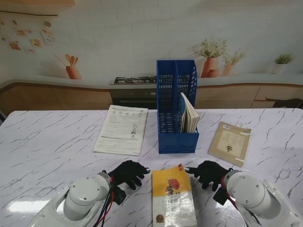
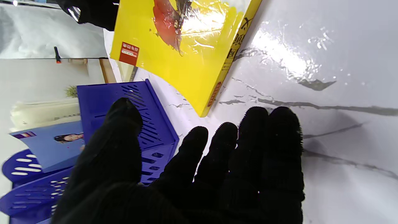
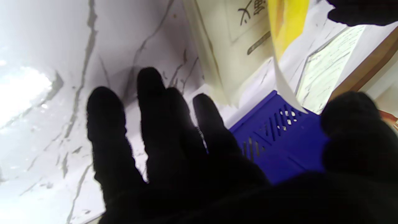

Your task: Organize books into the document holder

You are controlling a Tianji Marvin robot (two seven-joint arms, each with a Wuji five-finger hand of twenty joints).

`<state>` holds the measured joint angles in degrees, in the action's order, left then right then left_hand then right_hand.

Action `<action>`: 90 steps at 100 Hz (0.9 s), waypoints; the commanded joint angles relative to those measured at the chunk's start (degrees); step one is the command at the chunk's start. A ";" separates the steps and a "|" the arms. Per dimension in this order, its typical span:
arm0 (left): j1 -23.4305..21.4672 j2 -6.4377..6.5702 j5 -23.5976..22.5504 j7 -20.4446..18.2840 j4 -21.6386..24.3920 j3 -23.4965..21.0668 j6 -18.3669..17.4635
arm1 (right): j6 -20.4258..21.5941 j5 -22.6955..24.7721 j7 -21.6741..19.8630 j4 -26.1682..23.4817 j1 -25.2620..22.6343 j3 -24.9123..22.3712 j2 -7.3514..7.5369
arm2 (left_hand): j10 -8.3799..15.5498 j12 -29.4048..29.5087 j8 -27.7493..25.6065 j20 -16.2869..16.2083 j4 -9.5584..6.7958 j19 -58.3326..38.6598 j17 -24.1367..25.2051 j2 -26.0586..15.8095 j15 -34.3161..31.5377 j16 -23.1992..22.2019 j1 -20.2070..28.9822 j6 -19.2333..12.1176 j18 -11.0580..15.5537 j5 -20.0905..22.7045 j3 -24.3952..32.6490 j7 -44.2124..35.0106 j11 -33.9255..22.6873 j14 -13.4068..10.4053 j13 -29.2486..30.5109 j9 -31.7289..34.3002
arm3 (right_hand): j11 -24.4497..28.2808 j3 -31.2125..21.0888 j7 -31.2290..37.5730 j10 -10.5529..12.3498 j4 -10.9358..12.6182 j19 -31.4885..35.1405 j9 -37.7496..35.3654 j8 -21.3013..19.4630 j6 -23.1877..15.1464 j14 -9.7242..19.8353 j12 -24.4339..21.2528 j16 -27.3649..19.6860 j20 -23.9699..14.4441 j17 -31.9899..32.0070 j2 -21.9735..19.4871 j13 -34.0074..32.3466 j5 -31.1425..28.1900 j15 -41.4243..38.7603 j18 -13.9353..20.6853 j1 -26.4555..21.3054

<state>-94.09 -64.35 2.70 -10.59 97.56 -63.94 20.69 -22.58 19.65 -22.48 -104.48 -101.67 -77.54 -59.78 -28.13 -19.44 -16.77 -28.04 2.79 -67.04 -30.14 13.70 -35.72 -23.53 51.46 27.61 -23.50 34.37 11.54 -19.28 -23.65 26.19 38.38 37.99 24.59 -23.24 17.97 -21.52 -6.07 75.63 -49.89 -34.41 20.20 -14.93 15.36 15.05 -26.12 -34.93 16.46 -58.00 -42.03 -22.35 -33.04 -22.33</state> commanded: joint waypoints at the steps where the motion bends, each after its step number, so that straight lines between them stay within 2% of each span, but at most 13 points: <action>1: 1.35 -0.93 0.05 -0.57 -1.76 1.29 1.47 | -0.40 -0.68 -0.17 0.52 -0.23 0.72 -0.27 | -2.06 0.71 1.47 1.18 -0.70 1.59 -2.47 1.71 1.76 1.04 -2.01 3.38 2.32 0.02 1.73 1.57 -0.44 3.57 -2.11 -1.36 | -0.18 2.14 -0.94 -2.31 -0.16 1.02 -0.66 1.88 2.83 -1.87 -1.07 -2.53 2.26 -2.04 -1.64 -2.39 -2.33 0.39 2.99 0.45; 6: 1.97 -0.98 0.31 -0.81 -2.20 1.82 2.46 | -0.65 -1.09 -0.05 0.34 -0.58 0.79 -0.31 | -2.68 0.67 1.61 1.50 -0.69 1.81 -3.16 1.94 1.66 0.96 -2.15 4.16 2.45 -0.14 2.16 2.08 -0.45 3.93 -2.25 -1.69 | -0.18 2.36 -0.86 -2.68 -0.14 1.06 -0.72 2.07 3.21 -1.96 -1.17 -2.79 2.63 -2.40 -1.65 -2.56 -2.31 0.32 3.14 0.35; 8: 2.15 -1.06 0.53 -0.76 -2.37 2.00 2.71 | -0.70 -1.28 0.07 0.22 -0.78 0.82 -0.34 | -3.11 0.65 1.54 2.63 -0.38 1.87 -3.46 2.74 1.59 0.84 -3.65 4.50 2.04 0.34 5.28 3.20 -0.56 4.35 -2.54 -1.95 | -0.21 2.37 -0.77 -2.72 -0.11 1.06 -0.78 2.11 3.29 -1.98 -1.19 -2.87 2.78 -2.80 -1.78 -2.64 -2.42 0.41 3.54 0.23; 11: 2.40 -1.20 0.82 -0.54 -2.59 2.28 3.10 | -0.72 -1.57 0.32 0.18 -0.97 0.92 -0.42 | -3.77 0.63 1.52 2.91 -0.33 1.96 -4.26 2.99 1.40 0.73 -3.74 5.10 1.37 0.62 5.85 3.33 -0.60 4.99 -2.53 -1.86 | -0.22 2.39 -0.72 -2.86 -0.10 1.05 -0.87 2.15 3.39 -1.97 -1.20 -2.93 2.91 -3.12 -1.65 -2.79 -2.49 0.44 3.65 0.05; 27: 4.23 -0.79 1.01 -2.81 -3.06 4.19 6.64 | -0.86 -2.95 1.30 0.43 -0.91 1.90 -0.71 | -4.96 0.45 2.07 3.95 -0.33 2.76 -5.78 2.49 0.68 0.31 -4.04 6.95 1.71 0.28 6.13 5.43 -0.88 5.59 -2.98 -2.47 | -0.32 2.43 -0.52 -3.51 0.06 0.98 -1.41 2.46 4.05 -2.26 -1.29 -3.34 3.78 -5.03 -1.34 -3.81 -2.88 0.78 4.05 -0.78; 46: 5.45 -1.10 3.51 -3.61 -4.68 5.64 9.24 | -0.63 -4.15 1.92 1.04 -0.56 2.85 -0.91 | -5.73 0.45 2.15 5.03 -0.47 3.79 -6.31 2.37 0.63 0.22 -3.72 7.66 1.07 0.51 6.59 7.31 -0.81 6.18 -3.59 -3.23 | -0.36 2.46 -0.27 -4.00 0.16 0.50 -1.90 2.74 4.37 -2.54 -1.34 -3.74 5.11 -7.10 -0.72 -4.78 -3.34 1.10 4.24 -1.51; 66: 4.85 -2.22 4.58 -0.59 -5.24 5.89 10.77 | -0.87 -5.18 2.51 1.67 -0.27 3.63 -1.12 | -6.79 0.27 2.14 6.27 -0.55 3.91 -7.64 2.80 0.28 0.11 -3.98 8.95 1.15 0.36 9.55 12.65 -1.18 5.86 -2.94 -5.06 | -0.65 2.33 -0.24 -4.37 0.26 0.21 -1.76 3.05 4.74 -2.89 -1.47 -4.16 6.35 -7.80 -0.49 -5.00 -3.27 1.65 4.26 -2.41; 80: 3.88 -2.81 5.71 1.15 -4.85 5.26 11.18 | -0.90 -5.13 2.75 1.76 -0.14 3.88 -1.17 | -7.63 0.15 2.46 7.05 -0.64 4.14 -9.26 2.31 -0.02 0.08 -4.07 10.13 1.47 -4.57 10.69 15.54 -1.14 5.15 -1.90 -8.28 | -0.92 2.24 -0.28 -4.16 0.36 0.10 -1.45 3.19 4.48 -2.79 -1.57 -4.39 6.92 -7.64 -0.28 -4.71 -3.03 2.09 4.50 -3.13; 90: 3.45 -3.30 5.58 2.86 -4.66 4.94 11.84 | -0.85 -5.06 2.73 1.83 0.03 4.07 -1.15 | -7.73 -0.17 2.40 7.59 -0.71 4.11 -10.73 2.36 -0.41 0.01 -3.91 10.60 1.44 -5.05 11.42 15.75 -2.05 5.12 -0.66 -7.57 | -1.13 2.21 -0.28 -3.98 0.43 -0.16 -1.32 3.25 4.38 -2.74 -1.66 -4.51 7.35 -7.47 -0.22 -4.49 -2.86 2.37 4.60 -3.63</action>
<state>-88.80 -67.19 8.77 -8.34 95.10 -59.61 32.09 -23.19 14.68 -19.48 -103.50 -100.96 -74.35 -60.34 -27.48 -24.01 -15.45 -21.41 2.79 -64.55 -38.55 15.13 -43.09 -23.98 48.55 31.16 -22.87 31.22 21.47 -5.08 -34.85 25.74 39.34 35.29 27.83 -22.02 18.09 -22.88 -6.07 75.51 -51.55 -32.93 25.24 -15.28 15.49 12.92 -19.67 -41.24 15.52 -62.58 -43.19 -22.74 -33.04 -24.65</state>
